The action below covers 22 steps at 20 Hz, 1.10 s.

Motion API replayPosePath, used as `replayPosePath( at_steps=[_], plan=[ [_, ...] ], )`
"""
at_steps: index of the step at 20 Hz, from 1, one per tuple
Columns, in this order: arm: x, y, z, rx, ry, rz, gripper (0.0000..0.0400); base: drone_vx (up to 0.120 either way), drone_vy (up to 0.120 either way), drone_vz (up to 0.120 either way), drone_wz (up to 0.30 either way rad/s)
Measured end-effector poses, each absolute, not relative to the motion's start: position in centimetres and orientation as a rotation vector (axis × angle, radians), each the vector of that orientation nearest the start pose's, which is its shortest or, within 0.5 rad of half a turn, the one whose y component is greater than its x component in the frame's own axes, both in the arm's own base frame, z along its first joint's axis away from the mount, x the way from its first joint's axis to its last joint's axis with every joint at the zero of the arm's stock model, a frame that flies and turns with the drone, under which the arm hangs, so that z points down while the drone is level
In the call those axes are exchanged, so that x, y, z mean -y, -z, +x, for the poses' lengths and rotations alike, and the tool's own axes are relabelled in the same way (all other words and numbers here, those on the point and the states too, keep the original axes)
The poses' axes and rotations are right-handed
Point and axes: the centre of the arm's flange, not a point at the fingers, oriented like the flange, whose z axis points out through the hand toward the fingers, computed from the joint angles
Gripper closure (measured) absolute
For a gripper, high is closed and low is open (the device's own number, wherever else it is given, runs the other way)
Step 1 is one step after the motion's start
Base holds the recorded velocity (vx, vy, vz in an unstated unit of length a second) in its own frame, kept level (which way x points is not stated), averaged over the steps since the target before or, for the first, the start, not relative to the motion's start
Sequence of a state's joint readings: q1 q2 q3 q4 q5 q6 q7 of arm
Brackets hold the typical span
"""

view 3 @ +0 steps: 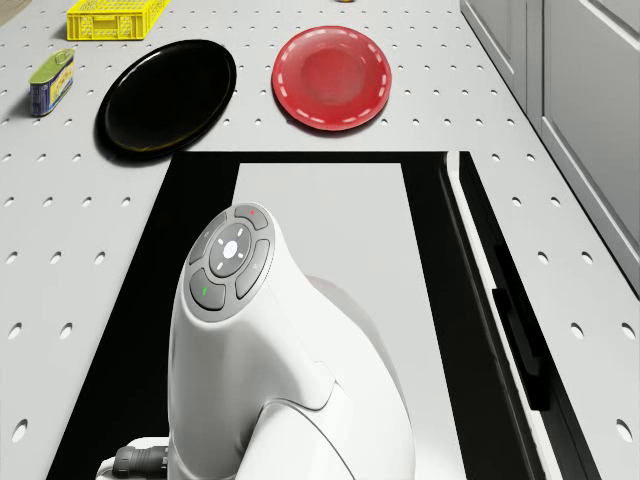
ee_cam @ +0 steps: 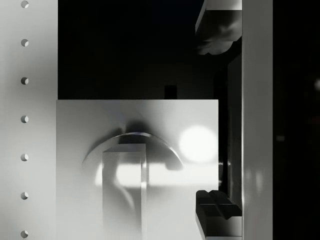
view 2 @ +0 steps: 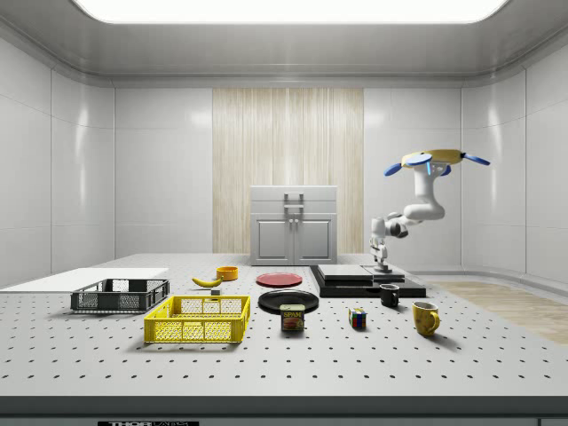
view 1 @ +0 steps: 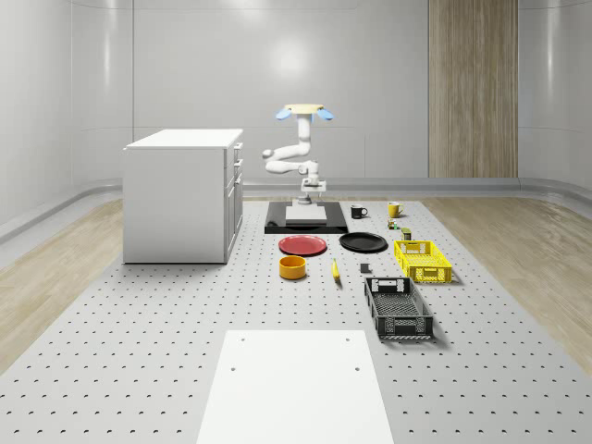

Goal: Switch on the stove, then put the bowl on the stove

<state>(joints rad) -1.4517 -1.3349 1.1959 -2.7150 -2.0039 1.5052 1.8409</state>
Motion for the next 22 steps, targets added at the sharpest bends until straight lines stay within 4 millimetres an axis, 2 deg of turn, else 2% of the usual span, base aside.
replayPosePath(
  at_steps=[4,8,12,17,22],
  plan=[
    [6.4,-55.3,33.9,0.002,-0.785,0.0,0.0,0.0,0.0,0.0,0.0],
    [5.0,-55.3,33.9,0.002,-0.785,0.0,0.0,0.0,0.0,0.0,0.0],
    [3.6,-55.3,33.9,0.002,-0.785,0.0,0.0,0.12,0.0,0.0,0.0],
    [2.7,-55.3,33.9,0.002,-0.785,0.0,0.0,0.12,0.0,0.0,0.0],
    [2.4,-55.3,33.9,0.002,-0.785,0.0,0.0,0.008,0.0,0.0,0.0]
  ],
)
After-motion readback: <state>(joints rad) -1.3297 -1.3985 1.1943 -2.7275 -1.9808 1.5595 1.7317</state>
